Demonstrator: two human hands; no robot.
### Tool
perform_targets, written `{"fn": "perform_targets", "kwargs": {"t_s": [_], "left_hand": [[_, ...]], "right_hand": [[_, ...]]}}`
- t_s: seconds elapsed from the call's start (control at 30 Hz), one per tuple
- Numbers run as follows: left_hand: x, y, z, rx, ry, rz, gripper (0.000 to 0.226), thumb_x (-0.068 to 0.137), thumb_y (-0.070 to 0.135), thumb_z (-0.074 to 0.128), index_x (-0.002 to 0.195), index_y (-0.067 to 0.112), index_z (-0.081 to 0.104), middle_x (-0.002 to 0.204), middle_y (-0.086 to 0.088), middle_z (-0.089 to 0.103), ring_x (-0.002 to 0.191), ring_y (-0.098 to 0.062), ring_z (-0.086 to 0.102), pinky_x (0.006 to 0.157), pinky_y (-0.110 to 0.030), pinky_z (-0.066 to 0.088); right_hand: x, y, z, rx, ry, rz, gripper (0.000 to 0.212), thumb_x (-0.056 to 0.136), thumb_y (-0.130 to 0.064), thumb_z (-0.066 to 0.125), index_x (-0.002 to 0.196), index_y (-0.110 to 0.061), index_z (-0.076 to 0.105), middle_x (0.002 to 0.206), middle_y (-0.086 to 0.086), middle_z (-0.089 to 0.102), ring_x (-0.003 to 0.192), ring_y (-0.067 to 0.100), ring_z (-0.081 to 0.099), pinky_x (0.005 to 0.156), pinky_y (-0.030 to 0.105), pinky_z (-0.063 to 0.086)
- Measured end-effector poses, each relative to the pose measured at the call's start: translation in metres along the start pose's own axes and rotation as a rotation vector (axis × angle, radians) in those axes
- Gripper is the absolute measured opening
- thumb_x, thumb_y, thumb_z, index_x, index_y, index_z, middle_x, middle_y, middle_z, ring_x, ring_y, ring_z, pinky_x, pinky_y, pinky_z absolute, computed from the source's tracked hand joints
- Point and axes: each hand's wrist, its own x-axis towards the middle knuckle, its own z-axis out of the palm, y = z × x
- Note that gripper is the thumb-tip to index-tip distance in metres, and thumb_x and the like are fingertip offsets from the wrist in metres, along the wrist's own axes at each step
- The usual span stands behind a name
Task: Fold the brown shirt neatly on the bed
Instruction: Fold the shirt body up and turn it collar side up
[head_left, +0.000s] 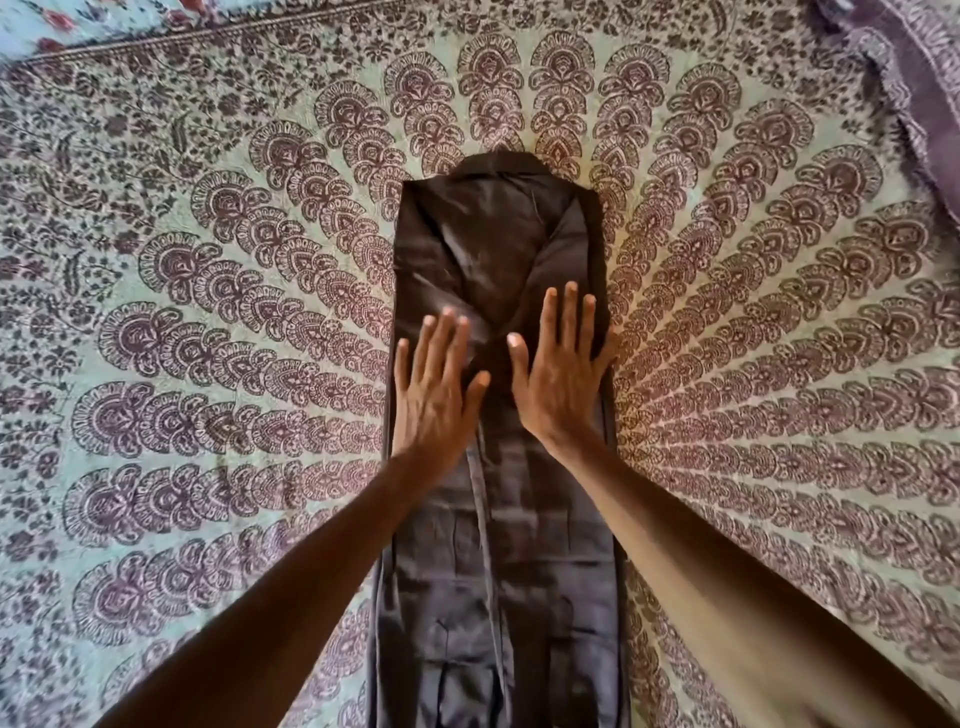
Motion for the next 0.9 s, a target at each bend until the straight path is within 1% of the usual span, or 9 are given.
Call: {"fn": "perform_targets", "kwargs": {"t_s": [0.1,0.17,0.33,0.4,0.47,0.6,0.73,0.83,0.9], "left_hand": [[-0.033,0.005,0.002,0.084,-0.119,0.112,0.062,0.096,0.037,0.042,0.152,0.025,0.019,0.161,-0.003,0.012,0.149,-0.023,0.01,0.118,-0.05,0.016],[-0.043,0.003,-0.001,0.045,-0.127,0.082,0.063,0.095,0.034,0.045,0.152,0.025,0.02,0.161,-0.004,0.014,0.148,-0.025,0.013,0.117,-0.05,0.019],[-0.101,0.0,-0.01,-0.169,-0.025,0.043,0.048,0.093,0.022,0.049,0.14,0.018,0.042,0.143,-0.008,0.041,0.125,-0.029,0.045,0.1,-0.047,0.04],[-0.144,-0.004,-0.018,-0.183,-0.035,0.164,0.043,0.086,0.012,0.048,0.128,0.019,0.053,0.129,-0.007,0.051,0.108,-0.029,0.052,0.087,-0.045,0.047],[-0.19,-0.023,-0.026,-0.114,-0.08,0.43,0.037,0.079,0.011,0.051,0.116,0.019,0.056,0.115,-0.008,0.058,0.1,-0.027,0.051,0.081,-0.042,0.049],[-0.267,-0.067,-0.041,0.135,-0.36,0.88,0.047,0.06,0.01,0.074,0.106,0.016,0.067,0.108,-0.007,0.066,0.104,-0.026,0.054,0.095,-0.038,0.038],[-0.309,-0.083,-0.051,0.296,-0.532,0.905,0.065,0.057,0.007,0.08,0.12,0.017,0.064,0.12,-0.006,0.065,0.113,-0.026,0.058,0.107,-0.037,0.029],[-0.325,-0.081,-0.056,0.345,-0.496,0.978,0.064,0.062,0.01,0.079,0.123,0.015,0.061,0.122,-0.008,0.065,0.114,-0.029,0.06,0.118,-0.034,0.006],[-0.334,-0.074,-0.056,0.404,-0.483,1.011,0.063,0.063,0.016,0.082,0.123,0.016,0.061,0.124,-0.008,0.065,0.116,-0.029,0.06,0.118,-0.039,0.003]], "right_hand": [[-0.044,0.011,-0.017,0.011,0.045,0.033,0.064,0.1,-0.054,0.023,0.153,-0.018,0.021,0.161,0.007,0.018,0.149,0.027,0.012,0.117,0.055,0.013],[-0.079,0.022,-0.023,0.02,0.028,0.05,0.062,0.1,-0.052,0.026,0.152,-0.019,0.023,0.16,0.007,0.021,0.148,0.029,0.017,0.117,0.052,0.017],[-0.189,0.061,-0.02,0.065,-0.015,0.049,0.052,0.092,-0.023,0.05,0.143,-0.018,0.039,0.152,0.01,0.034,0.14,0.031,0.031,0.113,0.048,0.03],[-0.237,0.084,-0.016,0.052,-0.062,-0.094,0.054,0.078,-0.006,0.063,0.13,-0.019,0.054,0.143,0.007,0.043,0.133,0.029,0.038,0.106,0.047,0.038],[-0.281,0.11,-0.013,0.017,-0.114,-0.268,0.06,0.06,0.005,0.074,0.114,-0.019,0.064,0.127,0.004,0.054,0.116,0.028,0.049,0.093,0.042,0.046],[-0.338,0.15,-0.014,-0.111,-0.129,-0.607,0.054,0.054,0.009,0.069,0.103,-0.012,0.072,0.106,0.011,0.066,0.1,0.026,0.046,0.084,0.037,0.037],[-0.36,0.173,-0.016,-0.209,-0.2,-0.802,0.052,0.077,-0.005,0.037,0.12,-0.012,0.066,0.118,0.011,0.065,0.11,0.03,0.051,0.091,0.044,0.041],[-0.363,0.178,-0.019,-0.226,-0.22,-0.9,0.056,0.081,-0.005,0.03,0.126,-0.011,0.063,0.124,0.01,0.063,0.116,0.03,0.051,0.094,0.046,0.043],[-0.368,0.181,-0.016,-0.225,-0.194,-0.985,0.055,0.083,-0.002,0.03,0.126,-0.012,0.062,0.126,0.008,0.063,0.119,0.029,0.05,0.097,0.046,0.042]]}}
